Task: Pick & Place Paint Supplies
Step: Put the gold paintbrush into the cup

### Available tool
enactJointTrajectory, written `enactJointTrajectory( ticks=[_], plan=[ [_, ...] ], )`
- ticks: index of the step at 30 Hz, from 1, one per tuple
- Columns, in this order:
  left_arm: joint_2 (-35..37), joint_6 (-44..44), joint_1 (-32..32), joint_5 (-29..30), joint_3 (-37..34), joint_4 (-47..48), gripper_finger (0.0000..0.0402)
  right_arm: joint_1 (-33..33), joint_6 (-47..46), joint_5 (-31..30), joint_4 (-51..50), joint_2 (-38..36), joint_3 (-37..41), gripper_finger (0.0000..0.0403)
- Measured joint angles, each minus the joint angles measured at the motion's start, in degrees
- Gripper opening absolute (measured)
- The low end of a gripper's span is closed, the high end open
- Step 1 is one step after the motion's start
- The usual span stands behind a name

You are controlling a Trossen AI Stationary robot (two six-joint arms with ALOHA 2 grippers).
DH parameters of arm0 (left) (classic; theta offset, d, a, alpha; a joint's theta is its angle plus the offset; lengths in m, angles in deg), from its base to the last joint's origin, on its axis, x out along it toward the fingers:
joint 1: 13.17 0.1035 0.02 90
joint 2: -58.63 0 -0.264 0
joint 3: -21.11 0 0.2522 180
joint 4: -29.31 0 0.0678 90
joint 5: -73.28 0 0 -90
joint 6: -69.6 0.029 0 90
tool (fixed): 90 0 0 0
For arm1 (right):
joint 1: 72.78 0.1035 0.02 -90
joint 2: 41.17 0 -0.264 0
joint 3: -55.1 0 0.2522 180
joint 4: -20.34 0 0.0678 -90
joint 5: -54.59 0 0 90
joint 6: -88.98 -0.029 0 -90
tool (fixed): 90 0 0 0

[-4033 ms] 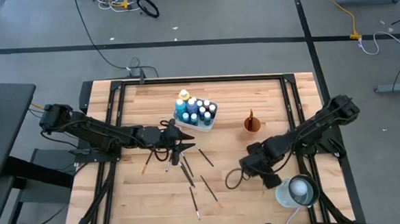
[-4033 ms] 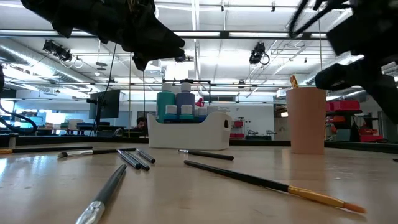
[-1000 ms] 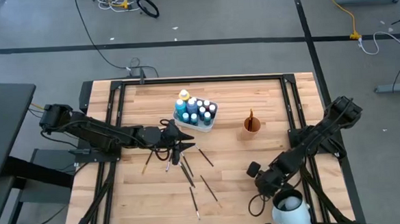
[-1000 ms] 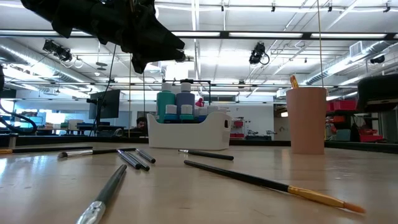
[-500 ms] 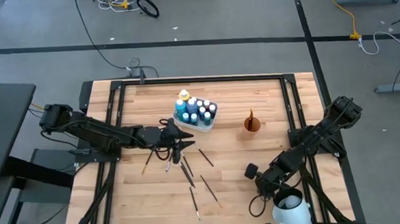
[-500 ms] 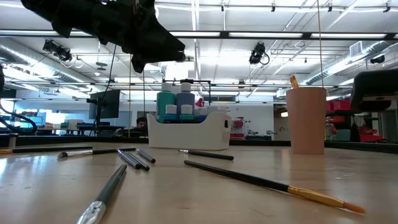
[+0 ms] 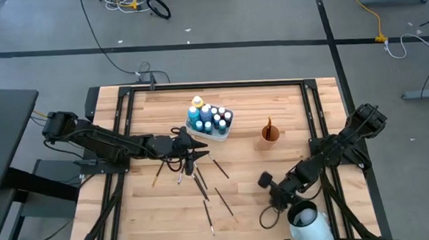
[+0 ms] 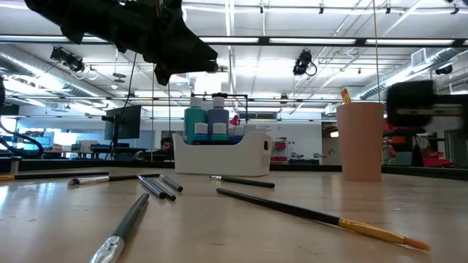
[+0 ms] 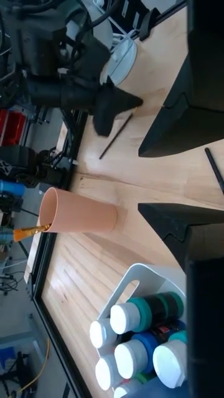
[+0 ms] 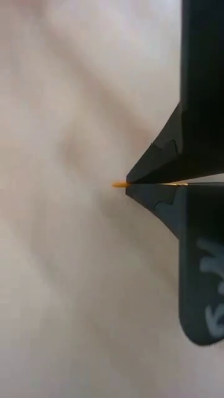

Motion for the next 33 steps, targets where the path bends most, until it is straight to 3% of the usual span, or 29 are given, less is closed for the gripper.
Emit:
enactJointTrajectory(
  ticks=[8, 14, 19, 26, 33],
  plan=[
    [0.0, 1.1, 0.0, 0.0, 0.0, 0.0, 0.0138, -3.6, 0.1, -11.1, 0.1, -7.6, 0.0, 0.0002],
    [0.0, 1.1, 0.0, 0.0, 0.0, 0.0, 0.0138, -5.9, -1.5, -29.3, 0.1, -16.9, -0.1, 0.0002],
    [0.0, 1.1, 0.0, 0.0, 0.0, 0.0, 0.0138, -7.0, -1.5, -40.0, 5.8, -25.5, -0.1, 0.0001],
    [0.0, 1.1, 0.0, 0.0, 0.0, 0.0, 0.0138, -7.1, 0.2, -47.1, 19.0, -33.1, -0.1, 0.0001],
    [0.0, 1.1, 0.0, 0.0, 0.0, 0.0, 0.0138, -9.5, -0.6, -56.1, 22.2, -33.4, 3.4, 0.0001]
  ],
)
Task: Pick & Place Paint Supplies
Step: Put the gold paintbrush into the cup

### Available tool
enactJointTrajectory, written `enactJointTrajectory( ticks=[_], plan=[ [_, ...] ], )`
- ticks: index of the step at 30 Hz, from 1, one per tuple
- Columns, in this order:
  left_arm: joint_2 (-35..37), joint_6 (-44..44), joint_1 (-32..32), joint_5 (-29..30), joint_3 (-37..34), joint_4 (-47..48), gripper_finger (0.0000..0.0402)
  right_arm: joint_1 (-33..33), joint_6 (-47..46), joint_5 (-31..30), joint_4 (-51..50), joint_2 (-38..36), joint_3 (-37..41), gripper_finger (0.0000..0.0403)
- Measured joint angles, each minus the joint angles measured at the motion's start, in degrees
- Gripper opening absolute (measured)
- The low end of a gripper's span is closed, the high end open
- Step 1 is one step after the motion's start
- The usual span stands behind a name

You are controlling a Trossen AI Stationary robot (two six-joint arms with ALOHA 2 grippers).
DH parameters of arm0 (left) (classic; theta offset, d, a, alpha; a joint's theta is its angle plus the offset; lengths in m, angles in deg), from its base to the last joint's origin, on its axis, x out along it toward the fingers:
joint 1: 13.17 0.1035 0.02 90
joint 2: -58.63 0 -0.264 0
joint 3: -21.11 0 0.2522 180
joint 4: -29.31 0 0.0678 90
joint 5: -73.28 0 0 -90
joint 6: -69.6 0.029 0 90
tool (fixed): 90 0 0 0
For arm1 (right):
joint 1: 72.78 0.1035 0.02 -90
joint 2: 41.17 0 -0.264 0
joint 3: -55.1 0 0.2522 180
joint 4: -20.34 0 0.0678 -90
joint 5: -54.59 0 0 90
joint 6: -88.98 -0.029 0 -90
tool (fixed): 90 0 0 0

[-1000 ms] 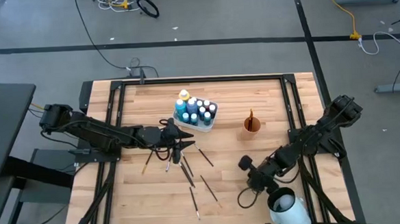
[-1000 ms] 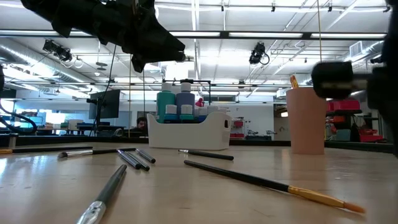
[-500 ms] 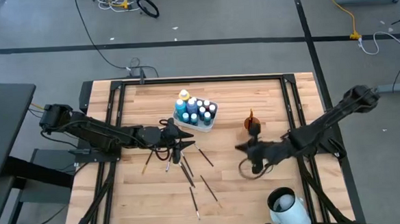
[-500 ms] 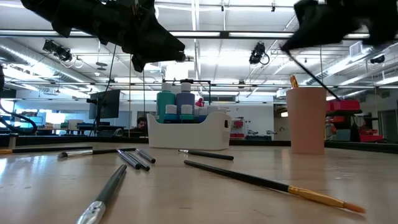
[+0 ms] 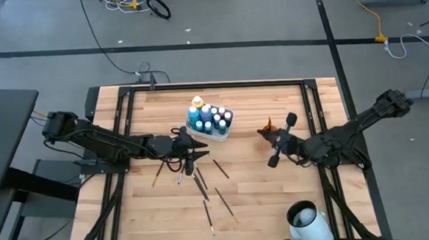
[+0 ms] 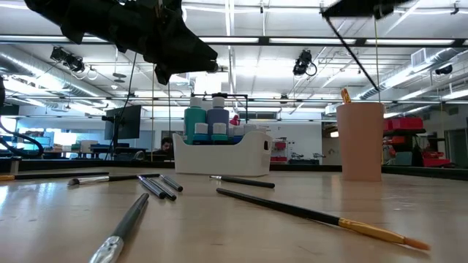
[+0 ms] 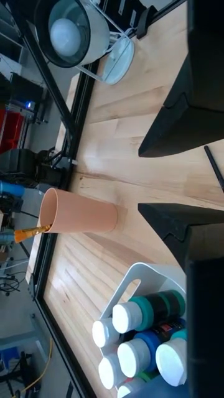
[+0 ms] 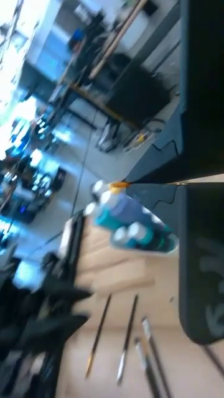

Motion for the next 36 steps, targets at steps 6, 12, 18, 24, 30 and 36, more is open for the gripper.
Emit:
enactJointTrajectory(
  ticks=[6, 12, 18, 24, 30, 36],
  plan=[
    [0.0, 0.0, 0.0, 0.0, 0.0, 0.0, 0.0138, -4.5, -0.9, -1.2, 17.0, 0.1, 11.8, 0.0001],
    [0.0, -1.0, 0.0, 0.0, 0.0, 0.1, 0.0138, -6.7, -0.9, -1.1, 33.0, 0.0, 20.5, 0.0002],
    [0.0, -3.2, 0.0, -0.5, 0.0, 0.4, 0.0138, -6.8, -2.9, 0.9, 33.6, 0.0, 22.3, 0.0018],
    [0.0, -3.7, 0.0, -0.4, 0.0, 4.3, 0.0138, -6.8, -3.0, 5.9, 32.8, 0.0, 22.3, 0.0024],
    [0.0, -10.7, 0.0, -0.9, 0.0, 14.2, 0.0138, -6.9, -4.1, 6.0, 25.9, 0.0, 22.3, 0.0021],
    [1.0, -12.3, 0.0, -3.8, 0.0, 18.4, 0.0138, -6.9, -4.1, 6.4, 24.7, 0.0, 22.3, 0.0022]
  ],
)
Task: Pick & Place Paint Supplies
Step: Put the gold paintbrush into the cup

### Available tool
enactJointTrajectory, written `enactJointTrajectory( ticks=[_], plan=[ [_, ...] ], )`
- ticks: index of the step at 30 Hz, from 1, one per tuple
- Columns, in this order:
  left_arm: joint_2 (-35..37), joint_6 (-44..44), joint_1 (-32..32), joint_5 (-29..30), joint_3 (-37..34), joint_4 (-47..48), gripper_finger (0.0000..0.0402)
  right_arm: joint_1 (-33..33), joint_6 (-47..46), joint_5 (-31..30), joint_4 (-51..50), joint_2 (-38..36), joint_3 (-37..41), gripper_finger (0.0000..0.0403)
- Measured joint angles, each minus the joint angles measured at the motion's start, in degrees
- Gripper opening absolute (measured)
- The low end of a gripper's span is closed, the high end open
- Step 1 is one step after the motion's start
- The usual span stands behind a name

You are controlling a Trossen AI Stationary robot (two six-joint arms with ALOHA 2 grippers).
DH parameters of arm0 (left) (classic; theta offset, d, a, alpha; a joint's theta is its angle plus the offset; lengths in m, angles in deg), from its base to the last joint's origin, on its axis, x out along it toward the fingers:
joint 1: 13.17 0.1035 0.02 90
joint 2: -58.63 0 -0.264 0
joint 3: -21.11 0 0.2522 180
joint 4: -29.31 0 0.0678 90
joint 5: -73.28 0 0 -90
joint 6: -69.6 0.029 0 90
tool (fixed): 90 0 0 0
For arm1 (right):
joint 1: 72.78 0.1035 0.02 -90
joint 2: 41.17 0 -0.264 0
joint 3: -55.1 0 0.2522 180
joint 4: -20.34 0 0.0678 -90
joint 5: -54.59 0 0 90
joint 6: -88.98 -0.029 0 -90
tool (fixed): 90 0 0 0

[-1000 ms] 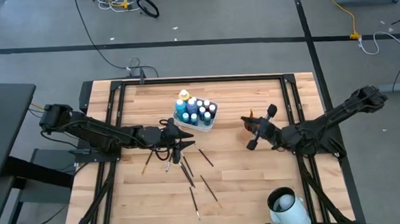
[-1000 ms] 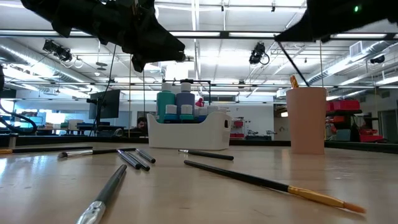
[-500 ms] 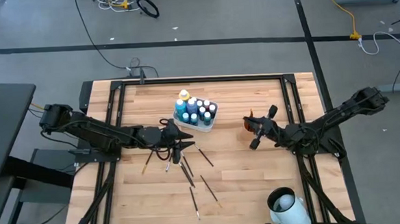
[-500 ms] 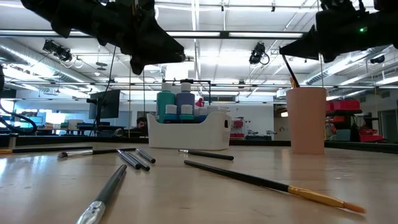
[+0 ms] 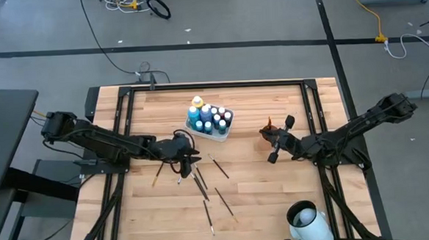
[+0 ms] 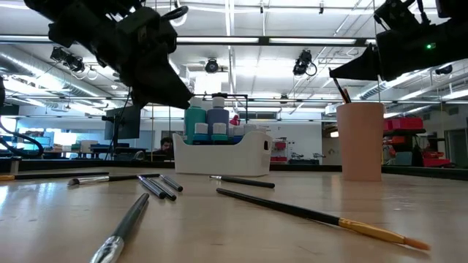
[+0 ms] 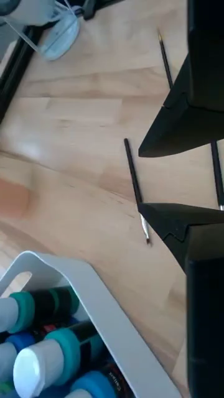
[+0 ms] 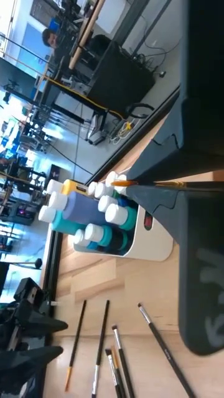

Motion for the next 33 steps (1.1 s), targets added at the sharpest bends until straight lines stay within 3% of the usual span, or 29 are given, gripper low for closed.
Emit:
enactJointTrajectory(
  ticks=[8, 18, 23, 27, 33],
  plan=[
    [1.0, -1.8, 0.0, 0.2, 0.1, -1.7, 0.0138, 0.0, 0.0, 0.0, -0.1, 0.0, 0.0, 0.0031],
    [1.9, -3.4, 0.0, -1.6, 0.2, -0.2, 0.0138, 0.0, 4.4, 0.0, 6.5, 0.0, 0.0, 0.0097],
    [4.4, -4.2, 0.0, 0.9, 5.3, 16.0, 0.0135, 0.0, 7.4, 2.5, 14.9, 0.0, 0.0, 0.012],
    [5.0, -6.4, 0.0, 3.8, 13.0, 34.8, 0.0125, -0.1, 11.4, 11.2, 21.4, 0.0, 0.0, 0.0125],
    [4.7, -22.9, -0.3, -0.9, 21.7, 56.7, 0.0115, -0.1, 15.9, 19.2, 29.6, 0.0, 0.0, 0.0121]
  ],
)
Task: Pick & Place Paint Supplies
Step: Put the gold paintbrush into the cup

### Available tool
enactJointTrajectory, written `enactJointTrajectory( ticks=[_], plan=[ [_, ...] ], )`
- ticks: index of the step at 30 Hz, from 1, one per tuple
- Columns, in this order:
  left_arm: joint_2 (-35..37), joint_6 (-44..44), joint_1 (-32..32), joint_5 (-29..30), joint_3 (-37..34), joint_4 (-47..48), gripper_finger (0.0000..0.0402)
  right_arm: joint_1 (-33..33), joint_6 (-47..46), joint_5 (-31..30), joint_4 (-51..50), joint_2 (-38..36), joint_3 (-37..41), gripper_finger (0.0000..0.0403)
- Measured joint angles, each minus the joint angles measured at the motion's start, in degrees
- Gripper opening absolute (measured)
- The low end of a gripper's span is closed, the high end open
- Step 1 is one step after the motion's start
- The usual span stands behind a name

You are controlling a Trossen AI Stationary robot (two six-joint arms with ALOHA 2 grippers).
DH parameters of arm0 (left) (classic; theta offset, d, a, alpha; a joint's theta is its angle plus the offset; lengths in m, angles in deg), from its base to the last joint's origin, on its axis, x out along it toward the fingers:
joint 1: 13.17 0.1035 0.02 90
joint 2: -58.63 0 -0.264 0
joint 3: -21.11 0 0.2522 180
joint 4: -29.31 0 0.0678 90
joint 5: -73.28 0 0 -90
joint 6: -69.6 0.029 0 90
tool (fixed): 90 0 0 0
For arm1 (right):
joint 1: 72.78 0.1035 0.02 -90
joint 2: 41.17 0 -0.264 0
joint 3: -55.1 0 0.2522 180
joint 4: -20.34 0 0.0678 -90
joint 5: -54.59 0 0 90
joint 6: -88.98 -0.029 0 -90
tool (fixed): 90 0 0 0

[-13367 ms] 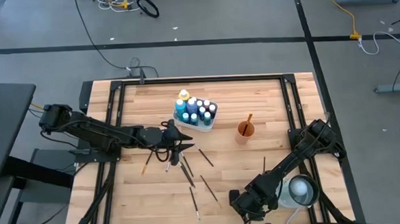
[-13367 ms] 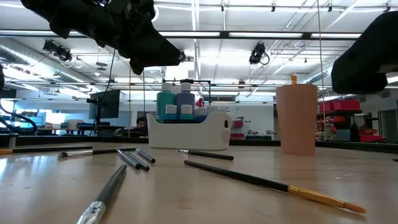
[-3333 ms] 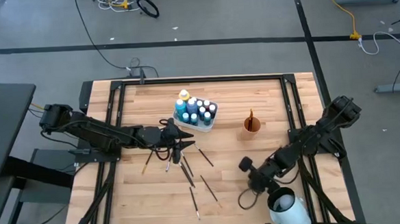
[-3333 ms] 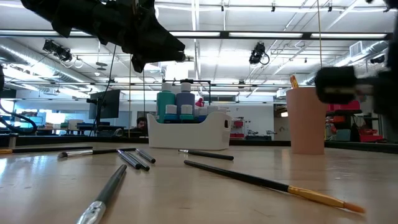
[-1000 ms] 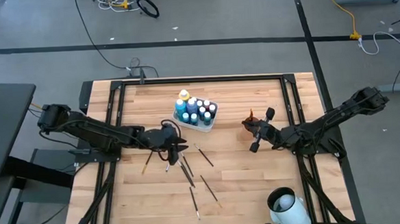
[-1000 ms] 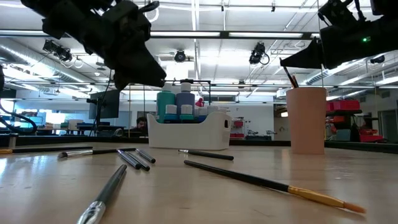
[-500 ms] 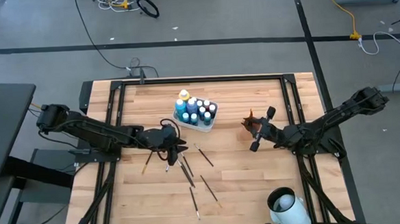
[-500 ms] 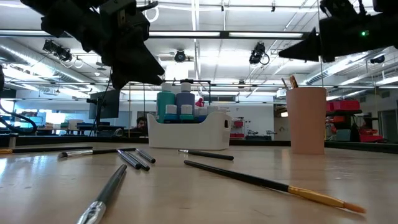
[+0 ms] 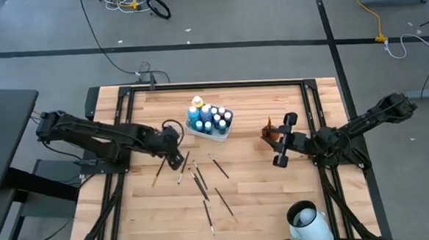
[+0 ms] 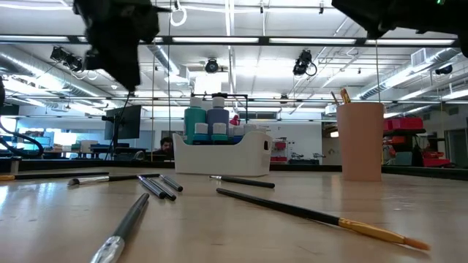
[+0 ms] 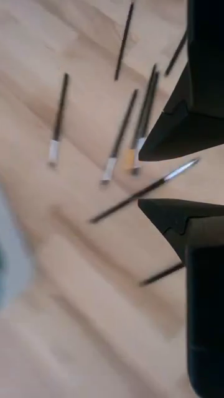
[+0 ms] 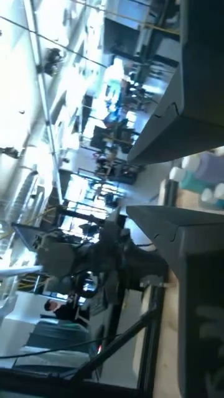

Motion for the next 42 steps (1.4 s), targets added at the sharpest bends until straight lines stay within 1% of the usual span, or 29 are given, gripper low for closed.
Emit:
enactJointTrajectory(
  ticks=[2, 6, 9, 15, 20, 23, 25, 30, 37, 42],
  plan=[
    [0.0, -4.9, -1.0, -1.9, 0.1, 3.3, 0.0115, 0.0, 1.4, 0.2, 0.8, 0.0, 0.0, 0.0119],
    [-0.5, -11.3, -5.3, -4.8, 0.0, 10.6, 0.0125, 0.0, 2.8, 0.2, 0.5, 0.0, 0.0, 0.0119],
    [-1.1, -18.3, -9.5, -6.4, -1.1, 11.7, 0.0136, 0.0, 2.7, 0.2, 0.7, 0.0, 0.0, 0.0119],
    [-1.0, -33.2, -18.8, -7.4, -7.1, 7.2, 0.015, 0.0, 2.1, 0.2, 0.4, 0.0, 0.0, 0.0119],
    [-1.0, -41.7, -24.9, -6.9, -12.5, 6.3, 0.015, 0.0, 0.8, 0.3, 0.2, 0.0, 0.0, 0.0119],
    [-1.0, -44.6, -26.9, -5.3, -15.5, 2.9, 0.0148, 0.0, 0.7, 0.3, 0.2, 0.0, 0.0, 0.0119],
    [-1.0, -46.3, -27.8, -4.7, -17.6, -1.4, 0.0146, 0.0, 0.7, 0.4, 0.2, 0.0, 0.0, 0.0119],
    [-1.0, -47.1, -29.1, -4.4, -22.8, -10.8, 0.0146, 0.0, 0.7, 2.1, 0.2, 0.0, 0.0, 0.0119],
    [-0.9, -47.6, -29.7, -5.1, -26.2, -12.3, 0.0145, 0.0, 0.6, 2.3, -0.1, 0.0, 0.0, 0.0119],
    [-0.9, -44.6, -29.7, -5.2, -26.8, -12.3, 0.0138, 0.0, 0.6, 2.3, -0.1, 0.0, 0.0, 0.0119]
  ],
)
